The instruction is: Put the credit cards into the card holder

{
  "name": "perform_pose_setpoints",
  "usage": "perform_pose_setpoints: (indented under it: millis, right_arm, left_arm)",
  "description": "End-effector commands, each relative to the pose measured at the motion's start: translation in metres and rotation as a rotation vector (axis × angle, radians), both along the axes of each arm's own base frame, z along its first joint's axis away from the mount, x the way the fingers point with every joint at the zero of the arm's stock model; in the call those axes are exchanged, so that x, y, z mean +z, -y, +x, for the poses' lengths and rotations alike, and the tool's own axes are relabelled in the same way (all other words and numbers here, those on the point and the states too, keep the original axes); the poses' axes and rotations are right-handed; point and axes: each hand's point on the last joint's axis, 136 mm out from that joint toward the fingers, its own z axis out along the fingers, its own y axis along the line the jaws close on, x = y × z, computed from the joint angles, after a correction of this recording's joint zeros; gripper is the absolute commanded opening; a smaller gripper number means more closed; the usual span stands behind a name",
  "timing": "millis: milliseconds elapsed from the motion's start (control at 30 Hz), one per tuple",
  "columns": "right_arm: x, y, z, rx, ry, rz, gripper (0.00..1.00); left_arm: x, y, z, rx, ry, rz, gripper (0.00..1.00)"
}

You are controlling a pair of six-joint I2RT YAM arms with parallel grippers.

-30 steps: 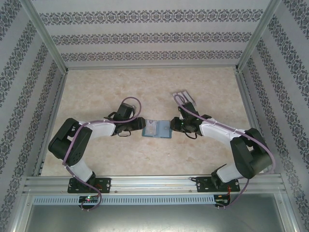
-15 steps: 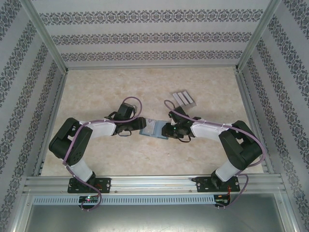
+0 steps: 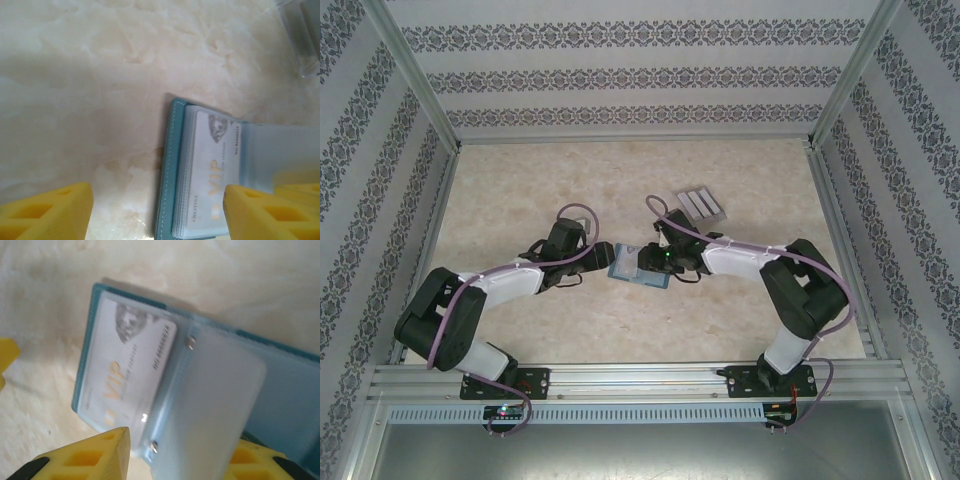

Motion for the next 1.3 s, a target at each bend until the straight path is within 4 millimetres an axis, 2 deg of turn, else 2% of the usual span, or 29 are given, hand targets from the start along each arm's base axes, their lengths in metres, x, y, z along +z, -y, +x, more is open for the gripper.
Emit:
perform_pose_setpoints:
  millis: [0,167,367,467,600,700,867,1067,1167,1267]
  right_arm:
    - [0.015,-0.029,0.014,0.012,0.023,0.088,0.41]
    - [0.014,-0.042,0.022,0.012,0.002,0.102,0.43]
    - [0.009,-0.044,0.029,-0.017,-0.048,0.137,0.44]
    - [0.005,-0.048,0.031,-0.016,-0.080,0.159,0.43]
    - [-0.004,-0.052,0.032,-0.026,-0.117,0.161,0.43]
    - [-0.006,-0.054,0.033,-0.029,-0.125,0.166,0.44]
    - [-0.004,-0.048,0.037,-0.058,-0.132,0.169,0.44]
    - [-0.002,-0.050,0.035,-0.046,-0.151,0.192,0.45]
    - [-0.002,-0.049,0.036,-0.044,-0.142,0.184,0.45]
    - [-0.003,-0.047,0.038,-0.053,-0.143,0.179,0.44]
  left_arm:
    - [0.007,0.000,0.004,-0.020,0.065,-0.013,0.78]
    - [0.012,0.003,0.000,-0.033,0.080,-0.046,0.82]
    - [0.017,0.006,-0.007,-0.036,0.067,-0.092,0.86]
    - [0.009,0.005,-0.013,-0.039,0.034,-0.086,0.88]
    - [-0.003,0.015,-0.015,-0.084,-0.036,-0.095,0.87]
    - [-0.024,0.014,-0.015,-0.078,-0.094,-0.068,0.82]
    - [-0.044,0.021,-0.015,-0.094,-0.155,-0.075,0.58]
    - [-0.058,0.021,-0.014,-0.103,-0.208,-0.041,0.49]
    - [-0.058,0.027,-0.016,-0.131,-0.225,-0.054,0.49]
    - [-0.047,0.026,-0.017,-0.130,-0.214,-0.047,0.40]
